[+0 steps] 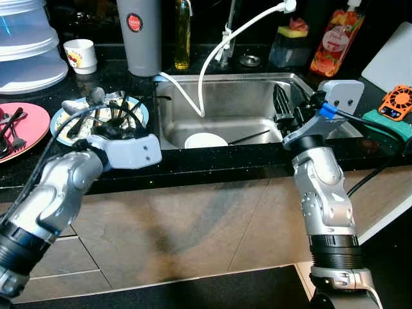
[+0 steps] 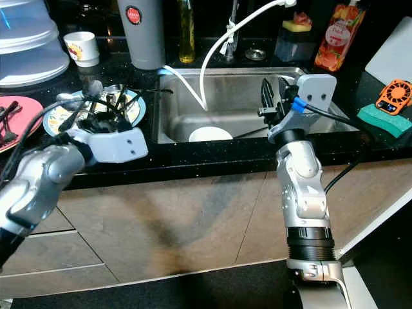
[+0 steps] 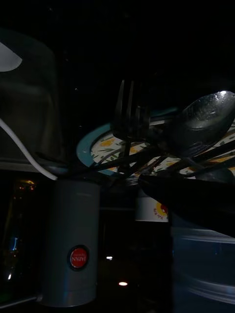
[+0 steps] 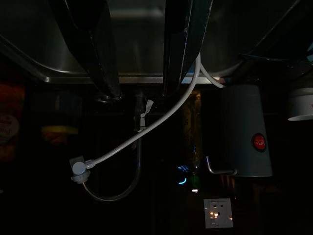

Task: Kitchen organization

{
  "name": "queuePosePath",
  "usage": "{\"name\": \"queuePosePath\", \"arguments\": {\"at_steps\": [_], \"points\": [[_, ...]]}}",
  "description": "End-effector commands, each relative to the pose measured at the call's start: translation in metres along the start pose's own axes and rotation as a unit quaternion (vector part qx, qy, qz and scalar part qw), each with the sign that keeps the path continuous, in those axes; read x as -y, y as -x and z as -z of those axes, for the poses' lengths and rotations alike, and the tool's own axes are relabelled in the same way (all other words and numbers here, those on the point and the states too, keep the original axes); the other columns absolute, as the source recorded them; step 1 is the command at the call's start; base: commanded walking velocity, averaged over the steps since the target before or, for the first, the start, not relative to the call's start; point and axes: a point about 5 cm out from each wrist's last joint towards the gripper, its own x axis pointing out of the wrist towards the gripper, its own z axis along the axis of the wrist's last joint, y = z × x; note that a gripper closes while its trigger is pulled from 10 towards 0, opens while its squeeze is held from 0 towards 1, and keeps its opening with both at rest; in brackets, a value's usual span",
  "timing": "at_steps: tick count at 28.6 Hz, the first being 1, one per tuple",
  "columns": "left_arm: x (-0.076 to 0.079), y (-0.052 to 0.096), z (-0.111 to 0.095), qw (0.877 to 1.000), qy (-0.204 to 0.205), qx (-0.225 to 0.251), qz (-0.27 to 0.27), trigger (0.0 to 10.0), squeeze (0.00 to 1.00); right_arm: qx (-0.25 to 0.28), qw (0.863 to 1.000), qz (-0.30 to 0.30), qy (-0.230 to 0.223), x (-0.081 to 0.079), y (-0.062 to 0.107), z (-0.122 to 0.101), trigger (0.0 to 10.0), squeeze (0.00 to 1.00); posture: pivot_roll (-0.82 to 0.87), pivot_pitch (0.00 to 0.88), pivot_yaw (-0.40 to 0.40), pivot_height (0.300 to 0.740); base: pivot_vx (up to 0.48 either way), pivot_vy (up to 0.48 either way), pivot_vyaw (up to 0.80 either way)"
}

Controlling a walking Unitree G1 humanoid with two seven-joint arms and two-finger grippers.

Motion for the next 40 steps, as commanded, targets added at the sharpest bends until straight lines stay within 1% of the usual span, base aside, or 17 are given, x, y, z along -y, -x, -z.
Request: {"name": "queuePosePath", "arguments": {"at_steps": [1,2,3,5,7,11,15,17,19,21,22,23,27,30,33,36,40], "points": [[0.006,0.002,0.004,1.0,-0.012,-0.008,0.008,10.0,0.0,-0.003,1.0,0.011,-0.006,0.004,0.003,0.002,10.0,0.0,0.14,0.028,-0.006,0.74,0.0,0.0,0.0],[0.0,0.003,0.008,1.0,-0.011,-0.02,-0.02,10.0,0.0,-0.003,1.0,0.01,-0.007,0.003,0.003,0.003,10.0,0.0,0.14,0.028,-0.006,0.74,0.0,0.0,0.0],[-0.003,0.003,0.01,0.999,-0.004,-0.024,-0.037,10.0,0.0,-0.003,1.0,0.01,-0.007,0.003,0.003,0.003,10.0,0.0,0.14,0.029,-0.006,0.74,0.0,0.0,0.0],[-0.015,0.004,0.009,0.996,-0.003,-0.025,-0.081,10.0,0.0,-0.003,1.0,0.01,-0.007,0.003,0.003,0.003,10.0,0.0,0.14,0.03,-0.01,0.74,0.0,0.0,0.0],[-0.017,0.004,0.009,0.996,0.011,-0.024,-0.081,10.0,0.0,-0.003,1.0,0.009,-0.007,0.003,0.003,0.003,10.0,0.0,0.14,0.03,-0.011,0.74,0.0,0.0,0.0],[-0.018,0.008,0.009,0.997,0.002,-0.019,-0.075,10.0,0.0,-0.004,1.0,0.008,-0.006,0.003,0.002,0.003,10.0,0.0,0.14,0.03,-0.016,0.74,0.0,0.0,0.0],[-0.01,0.018,0.007,0.999,-0.006,-0.003,-0.048,10.0,0.0,-0.004,1.0,0.004,-0.005,0.003,0.001,0.002,10.0,0.0,0.14,0.034,-0.024,0.74,0.0,0.0,0.0],[-0.003,0.026,0.002,0.999,0.023,0.02,-0.034,10.0,0.0,-0.005,1.0,0.003,-0.005,0.004,0.001,0.002,10.0,0.0,0.14,0.039,-0.029,0.74,0.0,0.0,0.0],[0.0,0.031,-0.004,0.997,0.045,0.044,-0.033,10.0,0.0,-0.006,1.0,0.002,-0.005,0.004,0.001,0.002,10.0,0.0,0.14,0.04,-0.034,0.74,0.0,0.0,0.0],[-0.004,0.036,-0.002,0.997,0.031,0.041,-0.057,10.0,0.0,-0.008,1.0,-0.001,-0.005,0.003,0.001,0.002,10.0,0.0,0.14,0.043,-0.039,0.74,0.0,0.0,0.0],[-0.004,0.036,-0.002,0.997,0.028,0.039,-0.06,10.0,0.0,-0.008,1.0,-0.002,-0.005,0.003,0.001,0.002,10.0,0.0,0.14,0.043,-0.039,0.74,0.0,0.0,0.0],[-0.001,0.038,0.003,0.998,0.011,0.023,-0.053,10.0,0.0,-0.009,1.0,-0.003,-0.005,0.003,0.001,0.002,10.0,0.0,0.15,0.044,-0.045,0.74,0.0,0.0,0.0],[0.01,0.043,0.016,0.999,-0.021,-0.008,-0.034,10.0,0.0,-0.011,1.0,-0.007,-0.004,0.002,-0.001,0.003,10.0,0.0,0.15,0.047,-0.053,0.74,0.0,0.0,0.0],[0.014,0.041,0.021,0.999,-0.024,-0.026,-0.036,10.0,0.0,-0.011,1.0,-0.01,-0.005,0.002,-0.002,0.003,10.0,0.0,0.15,0.049,-0.06,0.74,0.0,0.0,0.0],[0.016,0.04,0.022,0.999,-0.022,-0.033,-0.033,10.0,0.0,-0.011,1.0,-0.011,-0.005,0.002,-0.002,0.002,10.0,0.0,0.15,0.049,-0.065,0.74,0.0,0.0,0.0],[0.023,0.031,0.023,0.998,-0.026,-0.04,-0.041,10.0,0.0,-0.012,1.0,-0.013,-0.006,0.001,-0.003,0.002,10.0,0.0,0.14,0.051,-0.071,0.74,0.0,0.0,0.0],[0.025,0.023,0.024,0.998,-0.025,-0.037,-0.052,10.0,0.0,-0.011,1.0,-0.014,-0.005,0.001,-0.003,0.001,10.0,0.0,0.14,0.052,-0.07,0.74,0.0,0.0,0.0]]}}
